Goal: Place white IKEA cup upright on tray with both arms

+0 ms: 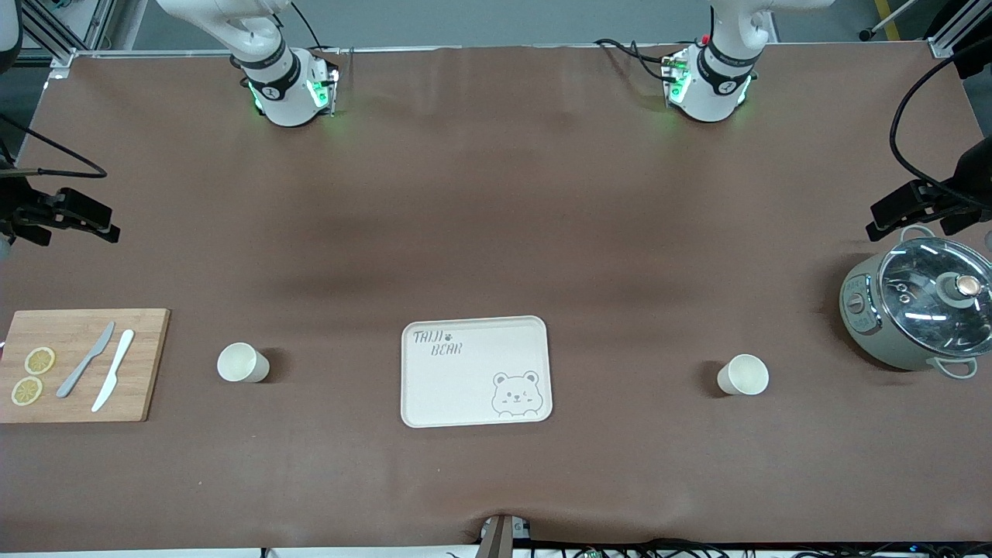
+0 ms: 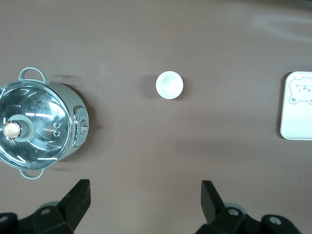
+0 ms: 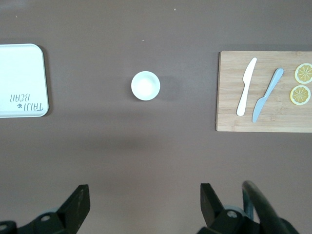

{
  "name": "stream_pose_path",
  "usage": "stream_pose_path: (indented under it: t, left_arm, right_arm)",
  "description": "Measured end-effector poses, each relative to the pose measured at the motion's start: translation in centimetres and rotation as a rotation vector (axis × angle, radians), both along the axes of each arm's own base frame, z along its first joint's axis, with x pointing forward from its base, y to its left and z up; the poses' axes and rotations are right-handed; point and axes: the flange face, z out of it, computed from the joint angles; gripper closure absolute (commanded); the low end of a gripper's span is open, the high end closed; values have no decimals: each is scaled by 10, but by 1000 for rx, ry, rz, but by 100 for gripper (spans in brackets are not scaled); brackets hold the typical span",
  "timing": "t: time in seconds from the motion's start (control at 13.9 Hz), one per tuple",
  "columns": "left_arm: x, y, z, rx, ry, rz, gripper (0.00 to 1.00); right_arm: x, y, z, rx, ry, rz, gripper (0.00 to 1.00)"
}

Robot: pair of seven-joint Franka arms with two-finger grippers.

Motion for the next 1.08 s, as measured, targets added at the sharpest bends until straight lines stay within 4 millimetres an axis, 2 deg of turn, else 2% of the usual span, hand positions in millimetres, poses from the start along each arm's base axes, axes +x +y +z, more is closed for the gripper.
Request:
stream_pose_path:
  t: [0.57, 0.79, 0.93, 1.08]
  left_arm:
    - [-2, 7, 4, 0, -3, 5, 0]
    - [-3, 8, 2, 0, 4, 8, 0]
    - [-2, 8, -4, 1, 19, 8, 0]
    - [4, 8, -20, 3, 49, 9, 0]
  right_arm:
    - [2, 0, -1, -1, -4, -1, 0]
    - [11, 0, -11, -3, -16, 0, 0]
    - [20, 3, -24, -5, -10, 4, 0]
    - [25, 5, -34, -6, 0, 6, 0]
